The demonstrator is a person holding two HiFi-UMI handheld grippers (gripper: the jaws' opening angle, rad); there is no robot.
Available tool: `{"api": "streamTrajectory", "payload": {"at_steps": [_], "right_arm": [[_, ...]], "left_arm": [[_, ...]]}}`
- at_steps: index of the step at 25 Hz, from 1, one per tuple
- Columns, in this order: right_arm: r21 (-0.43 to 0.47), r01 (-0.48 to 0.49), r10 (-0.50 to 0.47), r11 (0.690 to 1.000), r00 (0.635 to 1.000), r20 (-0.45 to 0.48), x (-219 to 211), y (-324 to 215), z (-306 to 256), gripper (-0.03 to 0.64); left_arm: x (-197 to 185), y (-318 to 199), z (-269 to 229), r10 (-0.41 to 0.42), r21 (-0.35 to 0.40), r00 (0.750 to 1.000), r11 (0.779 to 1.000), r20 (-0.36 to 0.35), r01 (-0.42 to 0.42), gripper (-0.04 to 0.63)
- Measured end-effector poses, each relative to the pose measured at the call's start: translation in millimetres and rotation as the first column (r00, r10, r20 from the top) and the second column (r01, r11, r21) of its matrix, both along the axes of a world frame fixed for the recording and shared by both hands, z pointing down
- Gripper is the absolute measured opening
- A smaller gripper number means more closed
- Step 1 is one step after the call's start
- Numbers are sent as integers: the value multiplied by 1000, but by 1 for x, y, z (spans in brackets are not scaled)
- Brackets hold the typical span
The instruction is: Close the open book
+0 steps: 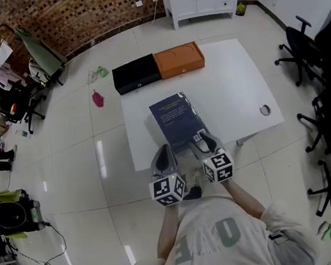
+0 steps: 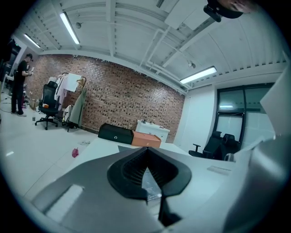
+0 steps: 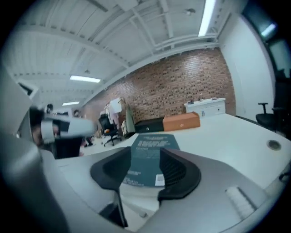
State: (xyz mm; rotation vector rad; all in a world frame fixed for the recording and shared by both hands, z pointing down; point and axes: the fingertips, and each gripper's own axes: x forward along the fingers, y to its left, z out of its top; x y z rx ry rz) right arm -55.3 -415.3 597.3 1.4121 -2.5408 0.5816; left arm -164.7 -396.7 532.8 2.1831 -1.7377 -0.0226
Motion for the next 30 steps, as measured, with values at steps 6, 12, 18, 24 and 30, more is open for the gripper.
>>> {"api": "streamTrajectory", "payload": {"at_steps": [6,12,18,24,30], "right_arm": [[-1,-300,288,954,916,278,84,15,-72,5],[-42,-368,365,929,889,277,131,81,-73,5],[-116,-367,385,923,876,291,157,169,-57,5],[-99,-348,361,932,874,325,166,214,-76,5],[-59,-291,293,955,893,342,147,266,-89,5]], "left_arm": [[13,25,-13,6,50,1000,999,14,-7,12],[18,88,-28,-35,92,999,995,-20,36,12],[27,164,-18,-62,57,998,996,-14,63,12],[31,209,-38,-61,88,998,994,4,60,12],[41,268,-45,-39,120,999,992,5,38,12]]}}
